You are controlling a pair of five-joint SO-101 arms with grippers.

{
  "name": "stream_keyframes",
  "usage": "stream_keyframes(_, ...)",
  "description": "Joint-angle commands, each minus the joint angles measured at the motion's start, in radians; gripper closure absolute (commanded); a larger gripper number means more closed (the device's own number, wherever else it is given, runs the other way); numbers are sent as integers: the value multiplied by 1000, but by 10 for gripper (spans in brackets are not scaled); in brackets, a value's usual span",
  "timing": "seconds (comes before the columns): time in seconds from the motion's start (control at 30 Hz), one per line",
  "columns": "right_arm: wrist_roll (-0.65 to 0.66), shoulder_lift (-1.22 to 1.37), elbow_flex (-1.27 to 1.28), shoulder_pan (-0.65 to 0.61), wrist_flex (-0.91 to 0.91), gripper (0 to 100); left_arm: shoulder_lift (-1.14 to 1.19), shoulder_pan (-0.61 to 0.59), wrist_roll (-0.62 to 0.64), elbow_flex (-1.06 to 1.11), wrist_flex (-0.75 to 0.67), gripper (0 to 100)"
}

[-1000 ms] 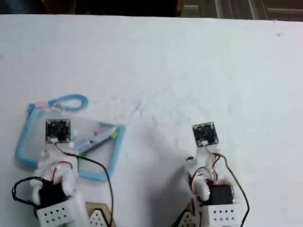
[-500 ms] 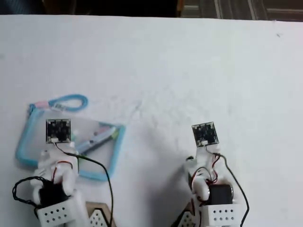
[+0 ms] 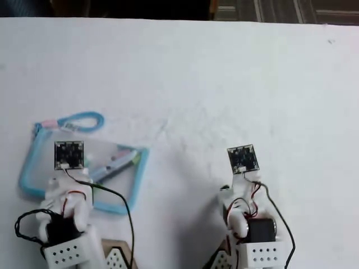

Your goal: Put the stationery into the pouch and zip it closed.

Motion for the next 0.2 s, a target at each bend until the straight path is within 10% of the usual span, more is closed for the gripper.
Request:
stream_keyframes(0.0, 9, -5, 11, 8, -7, 939, -7, 7, -3, -5, -9, 976)
stream_keyframes(0.17, 9, -5, 11, 8, -7, 939, -7, 7, -3, -5, -9, 976)
